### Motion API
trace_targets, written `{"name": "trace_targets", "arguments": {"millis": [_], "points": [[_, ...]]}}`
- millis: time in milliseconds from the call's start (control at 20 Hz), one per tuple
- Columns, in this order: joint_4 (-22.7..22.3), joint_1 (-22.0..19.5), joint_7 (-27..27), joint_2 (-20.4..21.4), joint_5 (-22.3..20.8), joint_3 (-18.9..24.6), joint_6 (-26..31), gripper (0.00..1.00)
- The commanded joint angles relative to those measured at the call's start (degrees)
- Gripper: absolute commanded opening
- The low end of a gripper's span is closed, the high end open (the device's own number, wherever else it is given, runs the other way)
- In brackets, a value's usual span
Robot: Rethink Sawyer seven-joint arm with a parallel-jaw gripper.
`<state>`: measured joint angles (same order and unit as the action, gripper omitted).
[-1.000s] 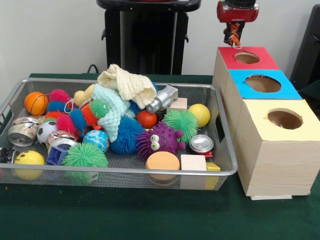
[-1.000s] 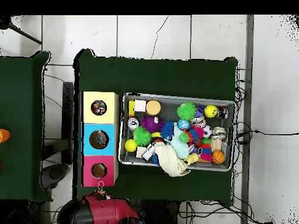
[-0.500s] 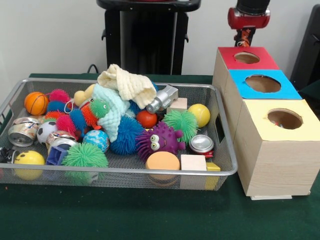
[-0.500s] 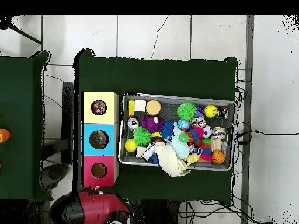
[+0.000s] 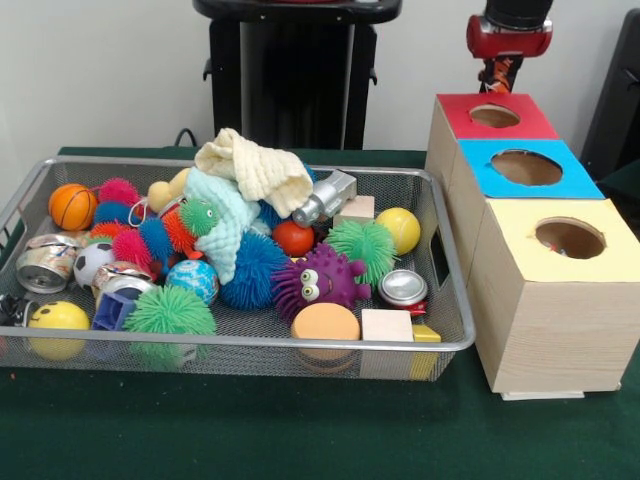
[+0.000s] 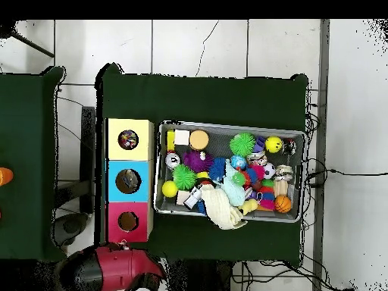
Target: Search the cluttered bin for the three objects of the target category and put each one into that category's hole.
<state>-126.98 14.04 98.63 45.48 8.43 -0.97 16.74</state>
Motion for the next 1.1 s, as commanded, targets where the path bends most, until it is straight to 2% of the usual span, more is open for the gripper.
{"name": "trace_targets", "arguments": {"millis": [50, 200, 300, 450, 600, 950, 1100], "points": [[5.73, -1.51, 13.26, 1.27, 3.82, -1.72, 2.91, 0.00], [3.61, -2.30, 12.24, 2.84, 2.69, -2.78, 3.01, 0.00], [0.93, -3.41, 11.25, 6.07, 2.08, -2.70, 3.80, 0.00], [0.57, -2.03, 10.70, 12.44, 0.49, -5.91, 11.28, 0.00], [1.93, -2.06, 9.93, 15.88, 0.04, -6.32, 17.04, 0.00], [9.46, 0.07, 14.02, 17.59, 0.41, -7.41, 28.18, 0.00], [12.70, 0.09, 14.15, 16.39, 0.53, -7.08, 26.82, 0.00]]}}
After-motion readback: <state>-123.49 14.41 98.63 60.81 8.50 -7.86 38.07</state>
